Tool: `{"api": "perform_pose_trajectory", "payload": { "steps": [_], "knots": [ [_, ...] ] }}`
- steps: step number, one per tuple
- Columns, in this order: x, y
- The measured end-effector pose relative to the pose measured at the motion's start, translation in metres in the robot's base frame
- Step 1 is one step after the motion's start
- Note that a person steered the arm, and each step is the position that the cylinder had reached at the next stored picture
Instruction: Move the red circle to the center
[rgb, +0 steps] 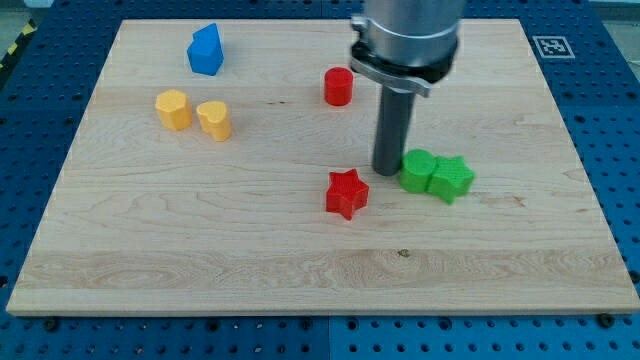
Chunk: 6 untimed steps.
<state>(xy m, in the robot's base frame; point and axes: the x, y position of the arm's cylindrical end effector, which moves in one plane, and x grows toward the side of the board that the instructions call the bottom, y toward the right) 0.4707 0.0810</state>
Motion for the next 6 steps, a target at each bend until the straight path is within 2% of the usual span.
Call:
{"api": "perform_pose_trajectory", "payload": {
  "steps": [1, 2, 4, 5, 6],
  "knots": [
    [0.004, 0.017],
    [-0.036, 0.017],
    [-0.163, 0.016],
    [-0.185, -0.019],
    [-0.173, -0.065]
  ]
}}
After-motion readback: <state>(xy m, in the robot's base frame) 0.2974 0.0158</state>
